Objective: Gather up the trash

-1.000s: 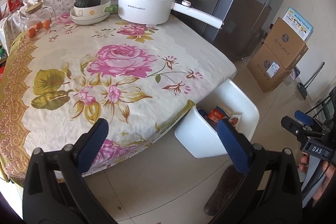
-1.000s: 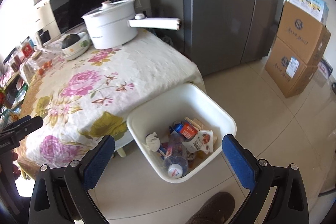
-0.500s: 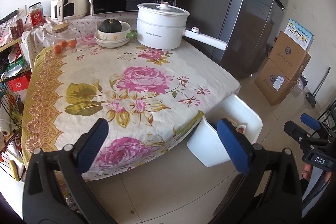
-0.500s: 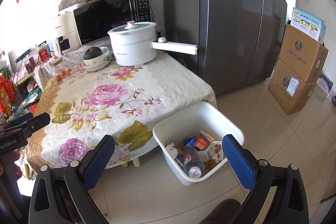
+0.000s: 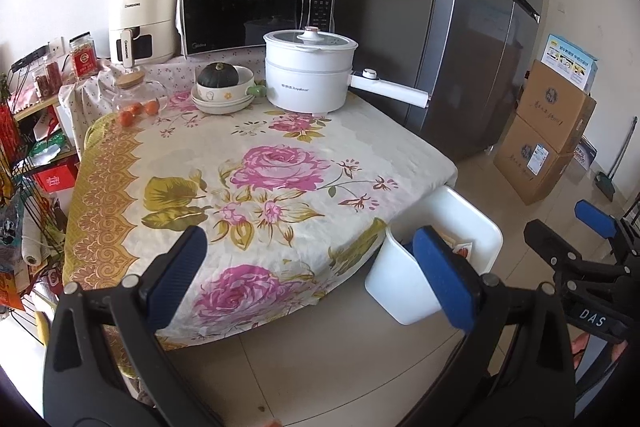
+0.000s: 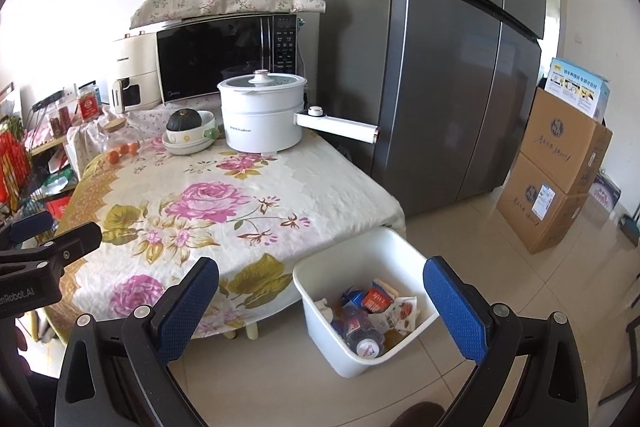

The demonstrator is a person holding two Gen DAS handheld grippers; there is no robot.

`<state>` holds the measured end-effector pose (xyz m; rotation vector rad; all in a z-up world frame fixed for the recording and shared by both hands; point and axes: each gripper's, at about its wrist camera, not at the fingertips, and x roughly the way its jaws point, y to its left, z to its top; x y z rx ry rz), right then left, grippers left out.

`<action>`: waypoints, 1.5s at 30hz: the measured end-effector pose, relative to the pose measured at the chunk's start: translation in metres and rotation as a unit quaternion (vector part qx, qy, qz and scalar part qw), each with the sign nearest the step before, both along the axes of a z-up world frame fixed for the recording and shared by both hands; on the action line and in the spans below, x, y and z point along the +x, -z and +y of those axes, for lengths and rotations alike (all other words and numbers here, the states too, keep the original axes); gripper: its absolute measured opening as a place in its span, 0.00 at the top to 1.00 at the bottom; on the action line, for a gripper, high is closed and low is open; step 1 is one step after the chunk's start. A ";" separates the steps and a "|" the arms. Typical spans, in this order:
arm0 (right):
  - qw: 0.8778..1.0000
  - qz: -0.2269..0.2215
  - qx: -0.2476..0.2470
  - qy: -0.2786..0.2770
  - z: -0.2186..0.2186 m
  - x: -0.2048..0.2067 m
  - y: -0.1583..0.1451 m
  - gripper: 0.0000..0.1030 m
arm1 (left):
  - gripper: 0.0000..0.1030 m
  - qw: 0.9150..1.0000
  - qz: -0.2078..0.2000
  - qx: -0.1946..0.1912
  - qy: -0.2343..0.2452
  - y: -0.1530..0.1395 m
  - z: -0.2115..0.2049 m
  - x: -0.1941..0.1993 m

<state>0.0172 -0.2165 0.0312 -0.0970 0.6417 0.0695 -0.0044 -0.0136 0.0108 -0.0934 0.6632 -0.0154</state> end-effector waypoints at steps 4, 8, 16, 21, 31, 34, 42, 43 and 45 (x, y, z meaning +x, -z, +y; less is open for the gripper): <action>1.000 0.003 0.000 0.009 -0.005 0.001 0.001 0.00 | 0.00 1.000 -0.002 -0.010 0.008 -0.001 -0.005 -0.001; 1.000 -0.002 0.000 0.013 -0.007 -0.001 -0.001 0.00 | 0.00 1.000 -0.003 -0.007 0.011 -0.001 -0.009 -0.001; 1.000 -0.004 -0.001 0.013 -0.007 -0.001 -0.002 0.00 | 0.01 1.000 -0.012 -0.010 0.012 -0.004 -0.011 -0.004; 1.000 -0.005 -0.002 0.012 -0.007 -0.001 -0.002 0.00 | 0.00 1.000 -0.012 -0.013 0.008 -0.004 -0.011 -0.005; 1.000 -0.005 -0.002 0.012 -0.007 -0.001 -0.003 0.00 | 0.00 1.000 -0.006 -0.020 0.014 -0.002 -0.013 -0.005; 1.000 -0.005 -0.003 0.011 -0.007 -0.001 -0.002 0.00 | 0.00 1.000 -0.006 -0.020 0.014 -0.002 -0.013 -0.005; 1.000 -0.003 -0.009 0.008 -0.007 -0.001 -0.002 0.00 | 0.00 1.000 -0.003 -0.022 0.015 -0.001 -0.013 -0.005; 1.000 -0.004 -0.009 0.008 -0.007 -0.001 -0.002 0.00 | 0.00 1.000 -0.003 -0.020 0.015 -0.001 -0.013 -0.004; 1.000 -0.003 -0.009 0.008 -0.007 0.000 -0.002 0.00 | 0.00 1.000 -0.002 -0.015 0.012 -0.001 -0.013 -0.004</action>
